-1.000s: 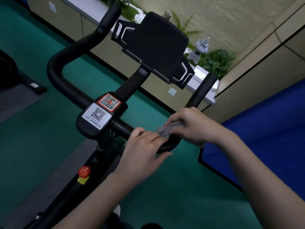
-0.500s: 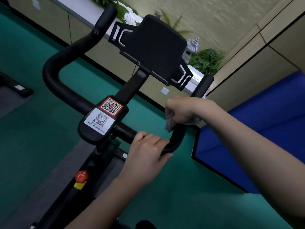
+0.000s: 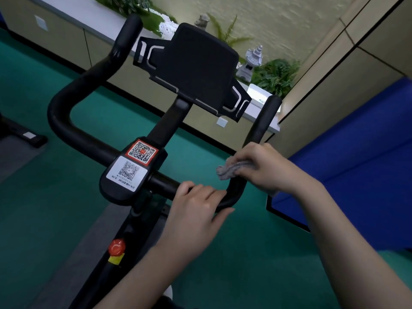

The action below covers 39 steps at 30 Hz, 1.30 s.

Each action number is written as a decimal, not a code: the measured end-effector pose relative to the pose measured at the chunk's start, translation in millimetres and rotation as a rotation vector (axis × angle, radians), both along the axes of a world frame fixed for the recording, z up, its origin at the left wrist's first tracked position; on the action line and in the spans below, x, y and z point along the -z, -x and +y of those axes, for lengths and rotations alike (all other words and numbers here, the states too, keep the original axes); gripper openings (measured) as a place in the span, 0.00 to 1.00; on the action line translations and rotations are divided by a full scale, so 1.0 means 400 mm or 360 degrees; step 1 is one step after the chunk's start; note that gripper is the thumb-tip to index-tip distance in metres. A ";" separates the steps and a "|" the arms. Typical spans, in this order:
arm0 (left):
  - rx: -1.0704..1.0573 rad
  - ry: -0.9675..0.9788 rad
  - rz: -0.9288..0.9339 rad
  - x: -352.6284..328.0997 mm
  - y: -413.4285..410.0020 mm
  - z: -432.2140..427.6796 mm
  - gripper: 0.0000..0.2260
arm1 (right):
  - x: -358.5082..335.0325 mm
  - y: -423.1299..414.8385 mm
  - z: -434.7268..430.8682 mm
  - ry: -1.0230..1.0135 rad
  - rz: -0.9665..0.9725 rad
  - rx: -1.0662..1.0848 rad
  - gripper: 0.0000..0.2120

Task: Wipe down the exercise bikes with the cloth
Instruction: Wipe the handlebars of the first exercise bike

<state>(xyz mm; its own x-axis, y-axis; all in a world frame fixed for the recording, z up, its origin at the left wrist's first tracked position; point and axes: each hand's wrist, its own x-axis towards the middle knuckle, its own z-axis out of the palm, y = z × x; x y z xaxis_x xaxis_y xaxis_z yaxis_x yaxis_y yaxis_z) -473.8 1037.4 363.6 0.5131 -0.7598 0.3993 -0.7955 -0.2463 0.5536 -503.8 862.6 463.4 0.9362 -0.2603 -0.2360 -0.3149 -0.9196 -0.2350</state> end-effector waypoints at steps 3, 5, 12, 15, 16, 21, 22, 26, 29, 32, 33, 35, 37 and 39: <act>-0.0007 -0.0106 -0.0058 -0.009 0.000 -0.003 0.15 | 0.030 0.054 -0.003 -0.0030 -0.0597 0.0194 0.12; -0.0027 -0.0181 -0.0094 -0.016 0.000 -0.012 0.18 | 0.073 0.087 0.004 -0.0157 -0.1081 0.0475 0.15; -0.0079 -0.0226 -0.0061 -0.038 -0.010 -0.068 0.20 | 0.241 0.141 0.126 -0.0305 -0.1770 0.0835 0.14; -0.0067 -0.0223 -0.0055 -0.038 -0.007 -0.076 0.19 | 0.266 0.143 0.163 -0.0395 -0.1910 0.1008 0.13; -0.0066 -0.0218 -0.0073 -0.036 -0.005 -0.078 0.19 | 0.267 0.133 0.160 -0.0424 -0.1947 0.1073 0.13; -0.0115 -0.0183 -0.0112 -0.030 -0.003 -0.084 0.19 | 0.252 0.084 0.105 -0.0762 -0.2011 0.1381 0.13; -0.0125 -0.0179 -0.0109 -0.031 -0.003 -0.086 0.20 | 0.254 0.090 0.109 -0.0855 -0.2006 0.1423 0.13; -0.0140 -0.0184 -0.0107 -0.038 -0.005 -0.090 0.22 | 0.285 0.123 0.175 -0.1447 -0.1963 0.1818 0.10; -0.0155 -0.0175 -0.0099 -0.040 -0.006 -0.095 0.21 | 0.282 0.120 0.206 -0.2182 -0.1926 0.1980 0.08; -0.0164 -0.0172 -0.0097 -0.039 -0.005 -0.095 0.21 | 0.265 0.107 0.180 -0.2718 -0.1825 0.1948 0.09; -0.0164 -0.0175 -0.0095 -0.039 -0.005 -0.094 0.21 | 0.258 0.103 0.167 -0.2801 -0.1800 0.1899 0.09; -0.0165 -0.0181 -0.0098 -0.040 -0.005 -0.092 0.22 | 0.253 0.098 0.145 -0.2844 -0.1774 0.1809 0.10; -0.0172 -0.0184 -0.0103 -0.041 -0.005 -0.091 0.22 | 0.258 0.104 0.143 -0.2796 -0.1731 0.1748 0.11; -0.0185 -0.0178 -0.0092 -0.042 -0.005 -0.091 0.21 | 0.272 0.120 0.155 -0.2740 -0.1675 0.1697 0.12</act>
